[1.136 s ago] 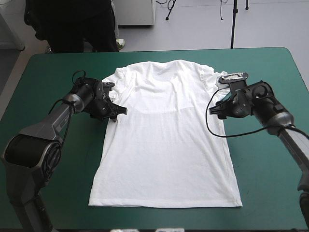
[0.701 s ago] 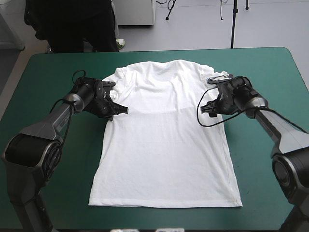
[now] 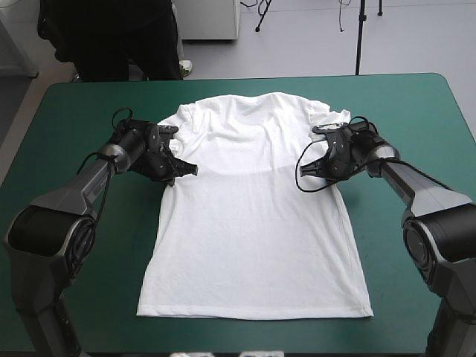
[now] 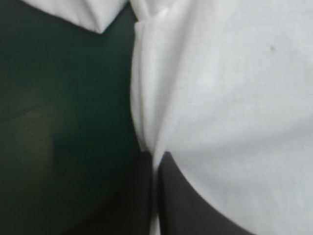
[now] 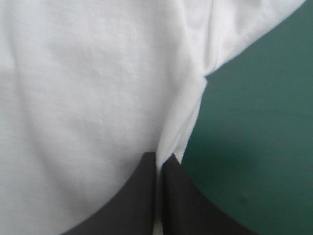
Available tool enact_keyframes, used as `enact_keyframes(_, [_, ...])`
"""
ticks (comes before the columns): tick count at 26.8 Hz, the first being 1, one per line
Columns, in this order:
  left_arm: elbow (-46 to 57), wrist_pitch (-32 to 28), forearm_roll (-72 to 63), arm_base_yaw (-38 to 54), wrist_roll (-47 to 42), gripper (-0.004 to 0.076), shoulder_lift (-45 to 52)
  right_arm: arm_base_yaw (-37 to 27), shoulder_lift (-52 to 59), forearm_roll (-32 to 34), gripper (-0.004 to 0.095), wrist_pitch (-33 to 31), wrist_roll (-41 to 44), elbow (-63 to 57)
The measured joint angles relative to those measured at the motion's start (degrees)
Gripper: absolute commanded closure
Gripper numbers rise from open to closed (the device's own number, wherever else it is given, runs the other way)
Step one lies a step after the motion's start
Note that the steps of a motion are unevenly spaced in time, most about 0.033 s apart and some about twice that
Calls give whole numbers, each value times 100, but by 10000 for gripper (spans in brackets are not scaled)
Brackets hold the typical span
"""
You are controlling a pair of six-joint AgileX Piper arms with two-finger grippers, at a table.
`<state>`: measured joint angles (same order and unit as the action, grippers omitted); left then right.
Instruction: Fold the cloth
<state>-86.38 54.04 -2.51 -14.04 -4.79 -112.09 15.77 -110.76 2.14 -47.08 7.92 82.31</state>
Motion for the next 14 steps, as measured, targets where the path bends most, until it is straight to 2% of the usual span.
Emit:
enact_keyframes(7, [-262, 89, 0, 0, 161, 733, 3, 0, 64, -6, 925, -119, 0, 127])
enact_keyframes(14, [-510, 249, 11, 0, 195, 733, 471, -6, 553, 5, 925, -549, -126, 615])
